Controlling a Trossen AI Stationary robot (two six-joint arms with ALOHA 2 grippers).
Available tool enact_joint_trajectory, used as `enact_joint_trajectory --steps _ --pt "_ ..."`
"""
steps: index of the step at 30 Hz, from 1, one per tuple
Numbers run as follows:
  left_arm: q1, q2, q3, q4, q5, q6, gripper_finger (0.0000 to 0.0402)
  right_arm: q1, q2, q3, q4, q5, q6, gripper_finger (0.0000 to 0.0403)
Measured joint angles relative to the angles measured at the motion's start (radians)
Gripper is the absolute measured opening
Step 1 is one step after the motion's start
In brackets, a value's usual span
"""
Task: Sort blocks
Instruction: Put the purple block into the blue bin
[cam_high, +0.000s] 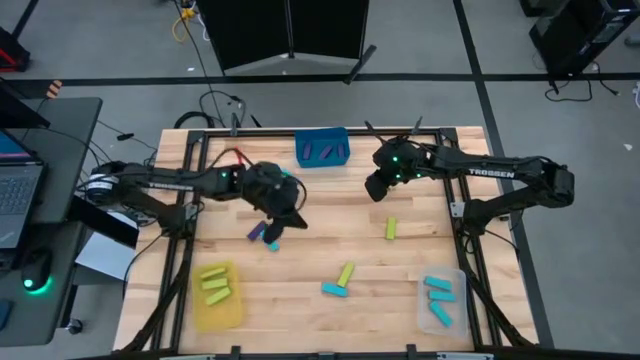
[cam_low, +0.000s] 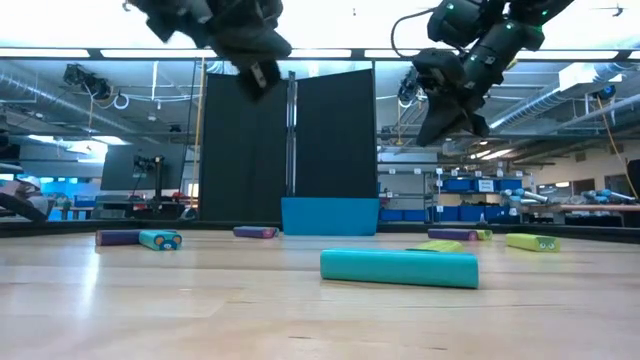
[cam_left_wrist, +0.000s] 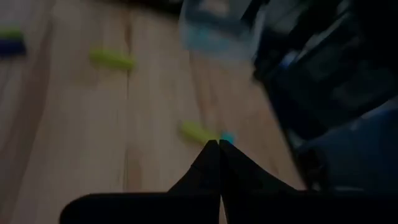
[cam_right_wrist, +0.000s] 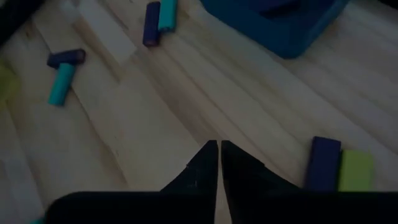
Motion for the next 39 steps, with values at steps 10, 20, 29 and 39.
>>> enact_joint_trajectory --steps 10,20,29,39 --pt "0.146 -0.029 -0.071 0.116 0.064 0.049 0.0002 -0.009 0.0 0.0 0.018 -0.004 0.047 0.0023" --pt "0.128 -0.029 -0.111 0.306 -0.347 -0.122 0.0002 -0.048 0.0 0.0 0.005 -0.06 -0.087 0.0011" --pt "0.109 -0.058 -0.335 0.615 -0.375 -0.203 0.0001 -0.042 0.066 0.0 0.01 -0.06 -0.037 0.0029" --pt "0.127 -0.236 -0.347 0.445 -0.474 -0.102 0.0004 -0.065 0.169 0.0 -0.013 -0.044 0.091 0.0052"
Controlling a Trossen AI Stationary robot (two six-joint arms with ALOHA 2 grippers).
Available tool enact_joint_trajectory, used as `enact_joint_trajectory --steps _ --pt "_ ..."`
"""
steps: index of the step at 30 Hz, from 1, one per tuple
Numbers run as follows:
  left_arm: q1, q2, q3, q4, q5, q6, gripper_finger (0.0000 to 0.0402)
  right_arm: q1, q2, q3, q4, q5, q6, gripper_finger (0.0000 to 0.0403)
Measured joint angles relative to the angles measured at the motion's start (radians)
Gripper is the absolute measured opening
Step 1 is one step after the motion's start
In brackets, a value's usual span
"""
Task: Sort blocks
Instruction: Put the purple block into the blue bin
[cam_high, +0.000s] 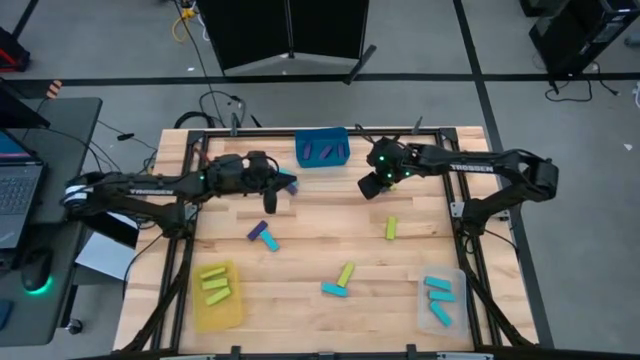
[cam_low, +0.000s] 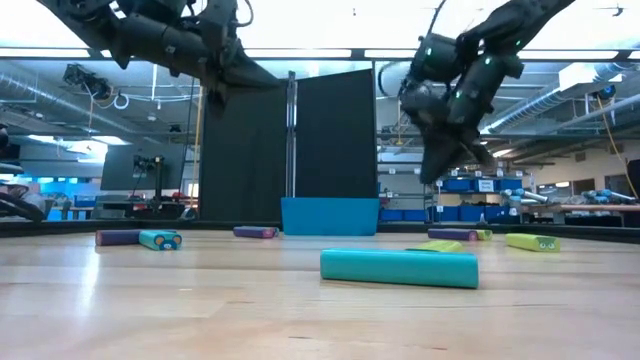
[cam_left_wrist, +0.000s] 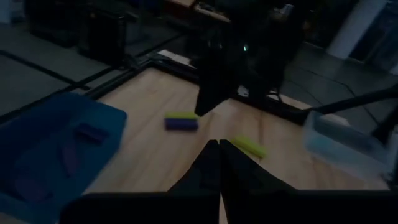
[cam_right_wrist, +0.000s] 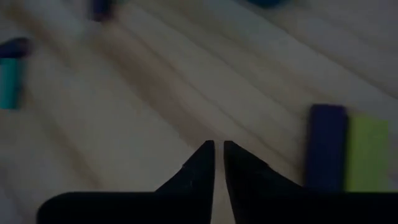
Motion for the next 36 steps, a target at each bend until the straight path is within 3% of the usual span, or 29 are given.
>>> enact_joint_trajectory --steps 13,36 --pt "0.006 0.002 0.0 0.002 -0.01 -0.029 0.0007 -0.121 0.198 0.0 -0.056 0.16 -0.078 0.0168" --pt "0.006 0.002 0.0 0.001 -0.01 -0.028 0.0007 -0.118 0.177 -0.002 -0.043 0.098 -0.108 0.017"
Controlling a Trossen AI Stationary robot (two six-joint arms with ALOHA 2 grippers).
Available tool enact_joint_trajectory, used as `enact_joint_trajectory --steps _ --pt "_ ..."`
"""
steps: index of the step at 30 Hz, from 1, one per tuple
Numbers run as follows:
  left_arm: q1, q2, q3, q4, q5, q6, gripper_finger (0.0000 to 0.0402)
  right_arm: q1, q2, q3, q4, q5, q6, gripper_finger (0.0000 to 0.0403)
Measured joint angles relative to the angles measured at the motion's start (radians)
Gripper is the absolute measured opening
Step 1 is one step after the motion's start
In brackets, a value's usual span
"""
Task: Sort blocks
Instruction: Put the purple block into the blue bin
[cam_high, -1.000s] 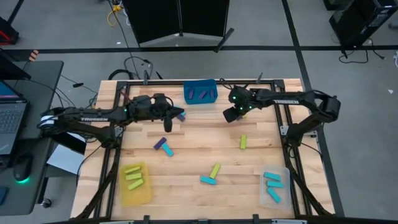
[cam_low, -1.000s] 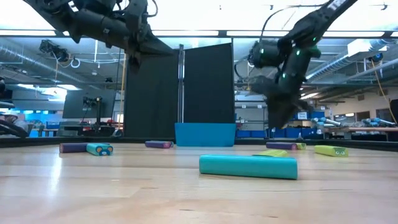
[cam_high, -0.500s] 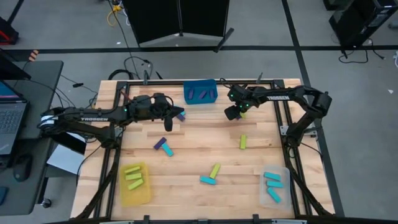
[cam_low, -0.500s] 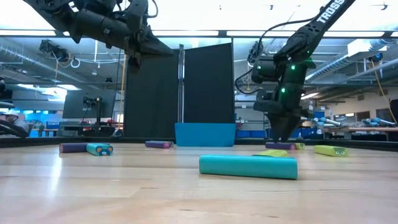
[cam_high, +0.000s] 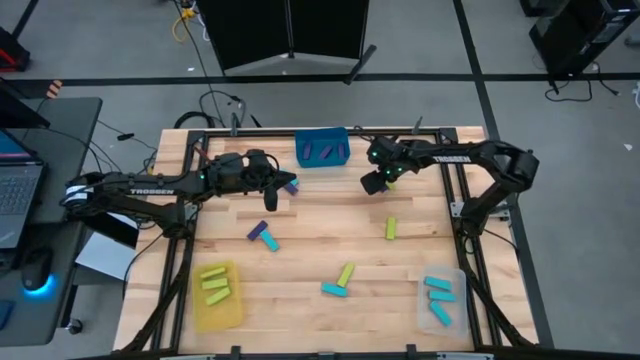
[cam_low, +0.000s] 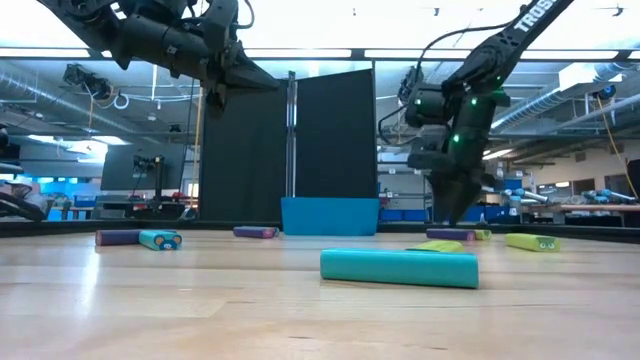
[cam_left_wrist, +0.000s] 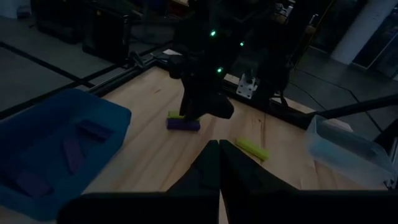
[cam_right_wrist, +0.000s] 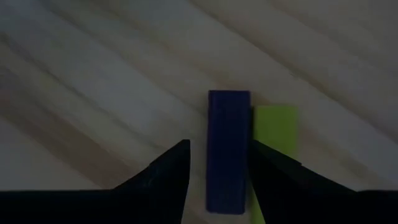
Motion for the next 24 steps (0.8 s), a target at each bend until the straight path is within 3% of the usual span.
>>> enact_joint_trajectory --steps 18,24 --pt "0.0 0.0 0.0 0.0 -0.001 0.002 0.0008 0.001 0.054 -0.031 0.089 0.012 -0.01 0.0167" --pt "0.0 0.0 0.0 0.001 -0.004 0.002 0.0008 -0.005 0.047 -0.08 0.13 -0.004 -0.005 0.0136"
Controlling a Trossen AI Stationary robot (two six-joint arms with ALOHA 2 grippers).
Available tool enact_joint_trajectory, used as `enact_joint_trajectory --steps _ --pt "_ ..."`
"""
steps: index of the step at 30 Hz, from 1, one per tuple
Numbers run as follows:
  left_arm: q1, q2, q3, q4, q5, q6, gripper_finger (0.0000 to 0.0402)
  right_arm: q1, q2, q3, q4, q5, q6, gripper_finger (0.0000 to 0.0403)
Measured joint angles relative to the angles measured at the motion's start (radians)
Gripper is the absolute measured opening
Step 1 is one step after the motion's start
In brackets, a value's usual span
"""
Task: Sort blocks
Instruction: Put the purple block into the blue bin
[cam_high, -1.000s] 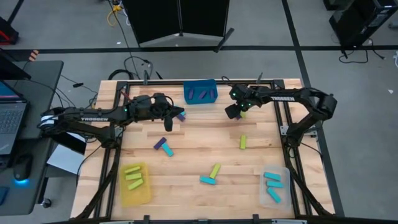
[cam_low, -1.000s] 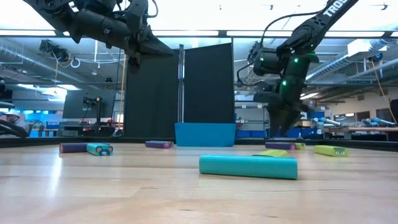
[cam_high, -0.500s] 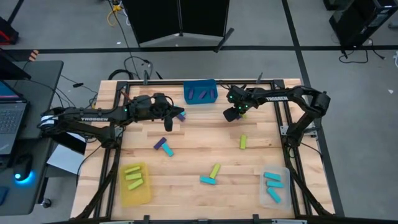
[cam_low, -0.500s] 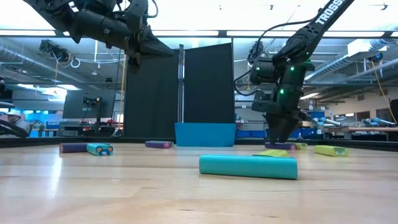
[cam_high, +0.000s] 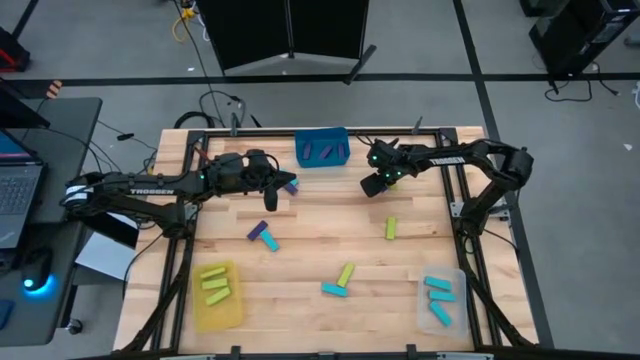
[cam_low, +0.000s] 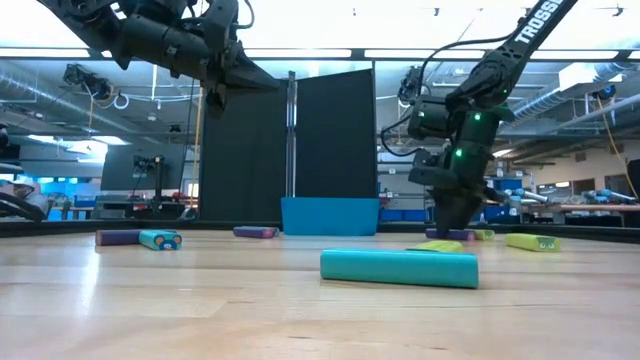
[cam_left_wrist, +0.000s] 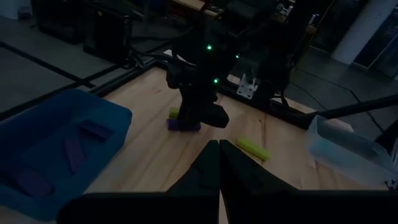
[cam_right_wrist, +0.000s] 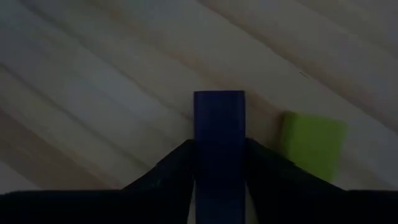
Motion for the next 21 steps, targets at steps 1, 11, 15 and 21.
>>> enact_joint_trajectory --steps 1,11,15,21 --pt "0.0 0.0 0.0 0.0 -0.003 0.0 0.0008 0.0 0.0 0.001 -0.002 -0.004 0.0 0.0125" --pt "0.0 0.0 0.0 0.0 -0.083 -0.007 0.0008 0.042 0.006 0.205 -0.029 -0.07 0.112 0.0114" --pt "0.0 0.0 0.0 0.0 -0.137 -0.009 0.0008 0.064 0.006 0.356 0.012 -0.046 0.221 0.0114" --pt "0.0 0.0 0.0 0.001 -0.212 -0.009 0.0008 0.057 0.052 0.482 0.145 0.013 0.42 0.0114"
